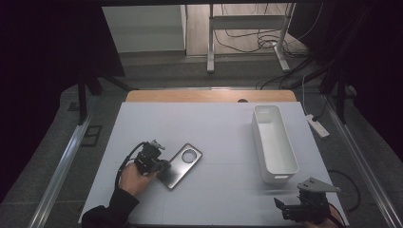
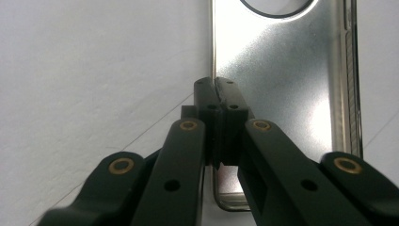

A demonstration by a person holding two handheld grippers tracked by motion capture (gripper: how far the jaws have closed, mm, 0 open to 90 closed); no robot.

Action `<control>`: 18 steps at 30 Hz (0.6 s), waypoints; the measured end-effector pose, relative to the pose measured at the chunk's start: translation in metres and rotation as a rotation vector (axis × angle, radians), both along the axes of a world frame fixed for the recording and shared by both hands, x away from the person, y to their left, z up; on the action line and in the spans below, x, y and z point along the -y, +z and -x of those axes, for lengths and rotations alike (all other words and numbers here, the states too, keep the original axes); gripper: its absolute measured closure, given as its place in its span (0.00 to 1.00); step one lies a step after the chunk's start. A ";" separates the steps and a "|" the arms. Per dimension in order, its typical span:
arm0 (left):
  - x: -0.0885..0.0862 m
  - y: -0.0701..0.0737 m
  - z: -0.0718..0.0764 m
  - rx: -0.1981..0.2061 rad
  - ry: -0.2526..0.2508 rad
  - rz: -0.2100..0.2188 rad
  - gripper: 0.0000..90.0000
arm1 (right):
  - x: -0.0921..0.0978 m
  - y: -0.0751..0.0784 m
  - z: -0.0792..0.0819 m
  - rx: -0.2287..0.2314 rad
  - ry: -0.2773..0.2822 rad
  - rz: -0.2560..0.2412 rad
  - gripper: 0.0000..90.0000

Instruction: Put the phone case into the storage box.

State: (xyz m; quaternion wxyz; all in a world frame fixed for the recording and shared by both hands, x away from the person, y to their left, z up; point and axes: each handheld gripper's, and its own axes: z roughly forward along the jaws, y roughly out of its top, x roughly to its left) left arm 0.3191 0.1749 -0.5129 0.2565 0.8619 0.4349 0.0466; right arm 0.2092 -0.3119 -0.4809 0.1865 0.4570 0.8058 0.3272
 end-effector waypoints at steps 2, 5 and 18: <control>0.000 0.002 0.003 0.017 0.002 0.013 0.99 | 0.000 0.000 0.000 0.000 0.000 -0.001 0.00; -0.001 0.005 0.008 0.045 0.006 0.042 0.99 | 0.000 0.000 0.001 0.002 0.000 -0.002 0.00; -0.008 0.016 0.033 0.190 0.066 0.157 0.99 | 0.000 0.001 0.001 0.016 0.008 -0.010 0.00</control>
